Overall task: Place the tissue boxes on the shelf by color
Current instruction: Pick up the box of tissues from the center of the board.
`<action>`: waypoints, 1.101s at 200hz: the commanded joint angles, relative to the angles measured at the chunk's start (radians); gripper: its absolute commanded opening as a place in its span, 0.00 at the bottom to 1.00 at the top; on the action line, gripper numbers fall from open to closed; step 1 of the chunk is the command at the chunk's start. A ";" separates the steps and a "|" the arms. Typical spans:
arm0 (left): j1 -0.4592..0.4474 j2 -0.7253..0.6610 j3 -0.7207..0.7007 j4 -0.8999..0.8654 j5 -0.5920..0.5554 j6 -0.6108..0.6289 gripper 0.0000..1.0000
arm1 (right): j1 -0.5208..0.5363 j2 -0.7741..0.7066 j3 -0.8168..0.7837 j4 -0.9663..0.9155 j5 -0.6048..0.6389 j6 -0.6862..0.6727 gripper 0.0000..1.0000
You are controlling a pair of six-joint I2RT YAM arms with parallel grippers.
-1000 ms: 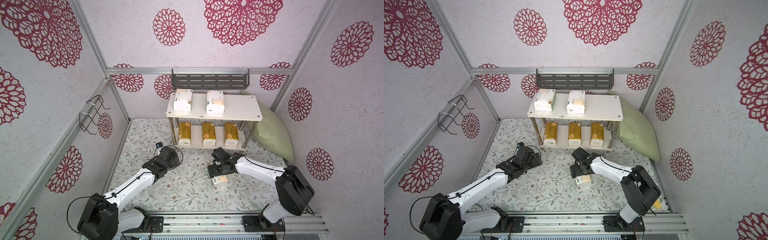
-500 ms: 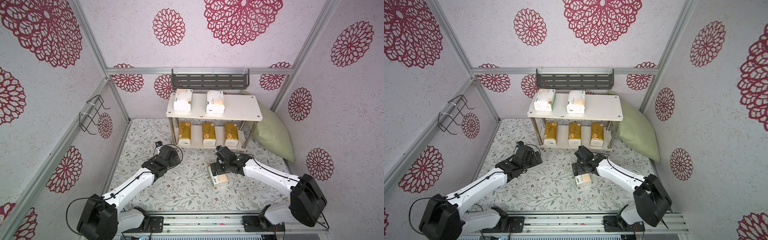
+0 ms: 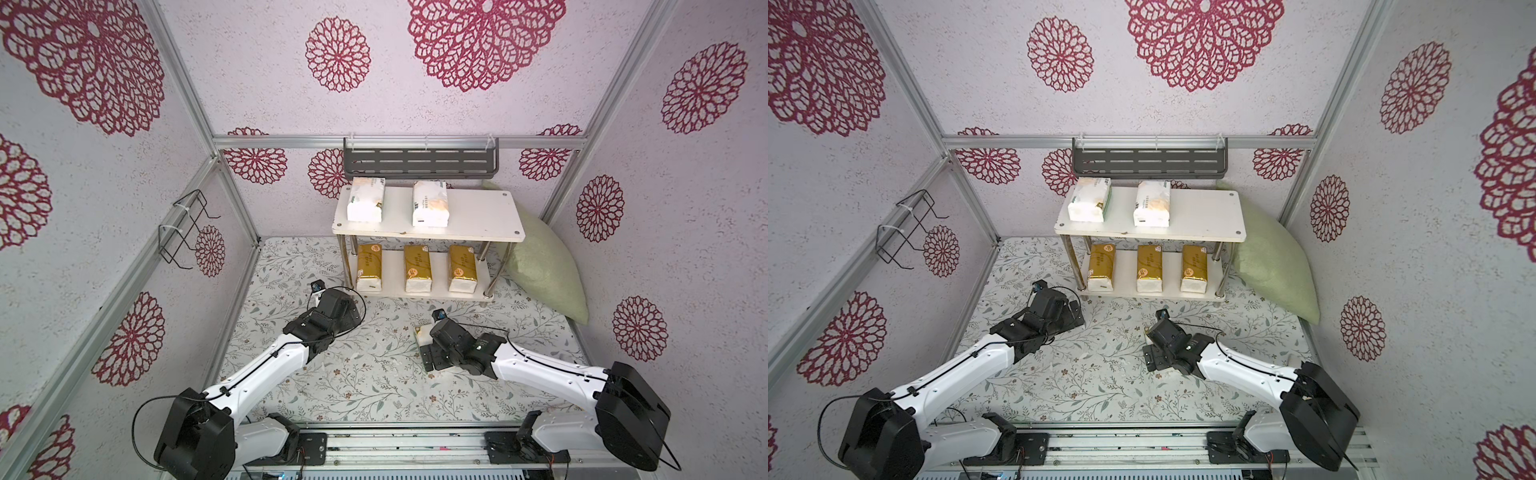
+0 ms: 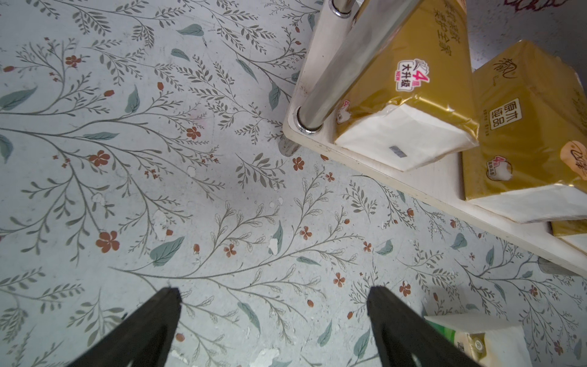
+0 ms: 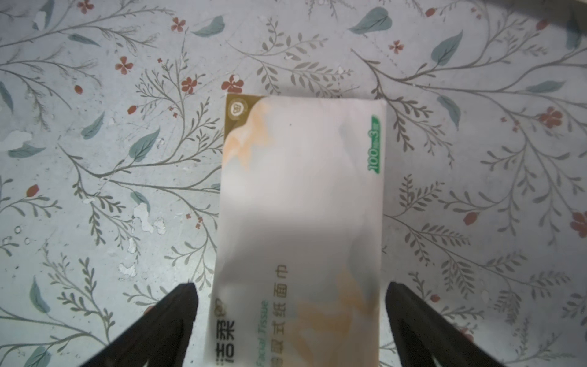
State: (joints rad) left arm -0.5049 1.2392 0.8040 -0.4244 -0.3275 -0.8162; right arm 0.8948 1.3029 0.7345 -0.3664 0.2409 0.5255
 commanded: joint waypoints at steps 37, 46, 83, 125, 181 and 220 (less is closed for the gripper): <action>0.005 0.013 0.020 -0.006 -0.018 0.000 0.99 | 0.034 -0.053 -0.066 0.086 0.082 0.042 0.99; 0.005 0.015 0.021 -0.004 -0.018 0.000 0.99 | 0.038 -0.054 -0.079 0.101 0.090 0.039 0.99; 0.005 0.023 0.029 -0.004 -0.013 0.000 0.99 | 0.052 -0.081 -0.149 0.200 0.104 0.042 0.99; 0.005 0.026 0.031 -0.004 -0.013 -0.003 0.99 | 0.066 -0.085 -0.207 0.285 0.136 0.048 0.99; -0.001 0.025 0.026 -0.002 -0.015 -0.009 1.00 | 0.084 -0.030 -0.243 0.371 0.172 0.042 0.99; 0.000 0.020 0.023 -0.007 -0.021 -0.011 0.99 | 0.094 -0.003 -0.260 0.409 0.193 0.039 0.99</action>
State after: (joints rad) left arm -0.5053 1.2572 0.8055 -0.4259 -0.3305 -0.8211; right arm 0.9779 1.2861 0.4850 -0.0013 0.3809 0.5594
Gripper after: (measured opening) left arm 0.995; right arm 0.991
